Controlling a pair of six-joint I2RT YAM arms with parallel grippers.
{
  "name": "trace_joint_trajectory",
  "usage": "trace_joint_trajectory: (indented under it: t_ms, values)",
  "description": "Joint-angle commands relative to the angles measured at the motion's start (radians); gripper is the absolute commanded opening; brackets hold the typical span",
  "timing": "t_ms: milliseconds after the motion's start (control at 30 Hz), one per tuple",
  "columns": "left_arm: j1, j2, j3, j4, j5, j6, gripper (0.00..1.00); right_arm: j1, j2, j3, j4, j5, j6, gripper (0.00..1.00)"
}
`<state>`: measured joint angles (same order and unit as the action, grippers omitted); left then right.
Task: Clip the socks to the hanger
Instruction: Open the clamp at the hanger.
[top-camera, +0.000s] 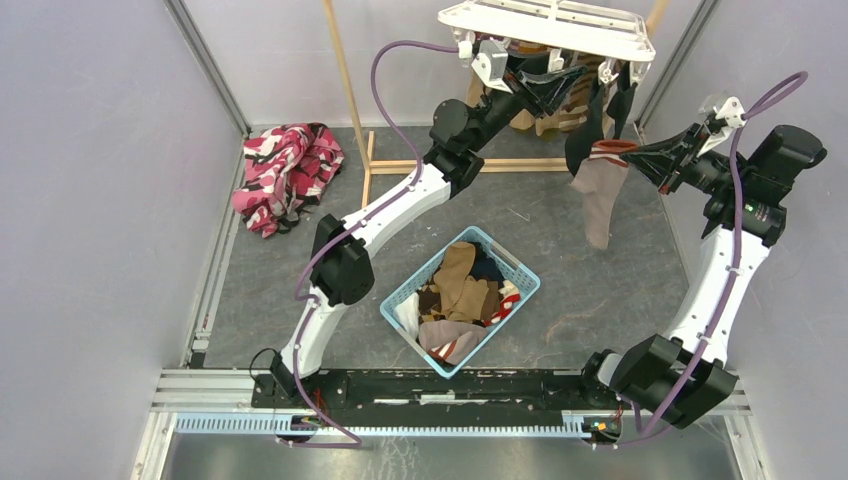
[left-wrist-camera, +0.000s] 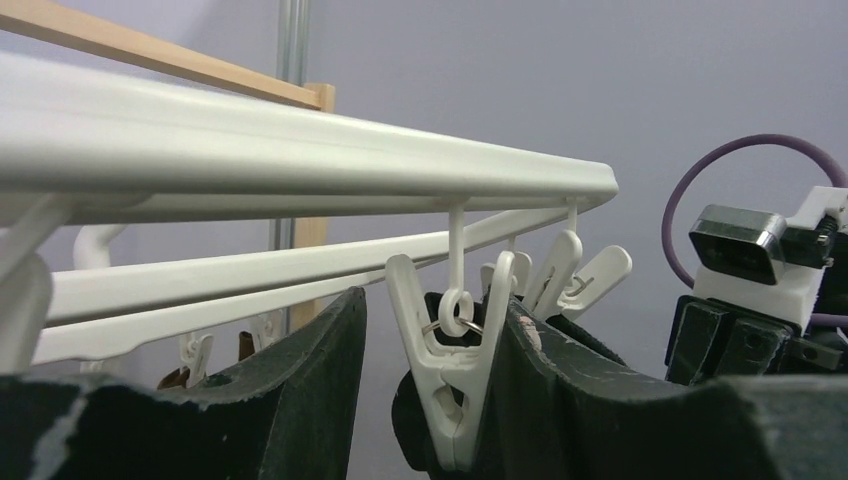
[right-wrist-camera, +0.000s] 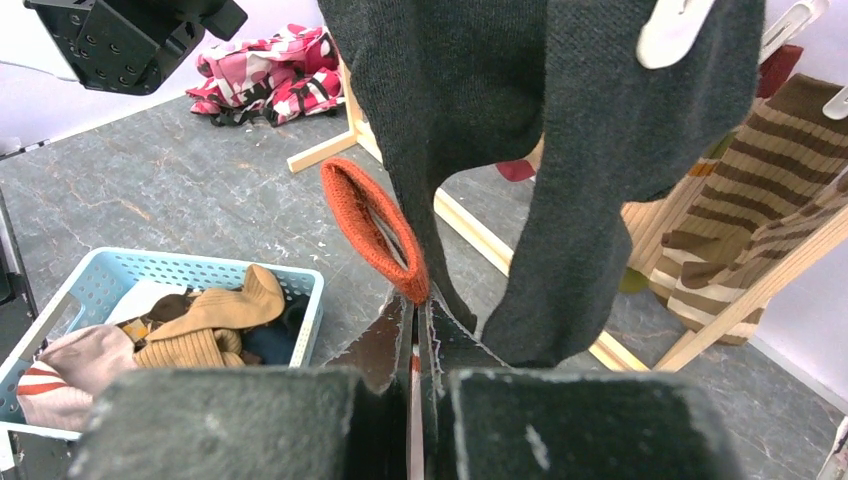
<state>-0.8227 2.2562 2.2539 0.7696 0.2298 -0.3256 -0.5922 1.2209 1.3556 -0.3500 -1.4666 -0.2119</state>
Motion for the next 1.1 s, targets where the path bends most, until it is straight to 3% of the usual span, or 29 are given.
trace_joint_trajectory:
  t_ms: [0, 1067]
  values:
    - [0.006, -0.07, 0.029, 0.053, 0.038, -0.069, 0.54, -0.008, 0.003, 0.043, -0.006, -0.024, -0.018, 0.0]
    - [0.039, -0.046, 0.065, 0.121, 0.125, -0.197, 0.58, -0.028, 0.026, 0.072, -0.079, -0.053, -0.075, 0.0]
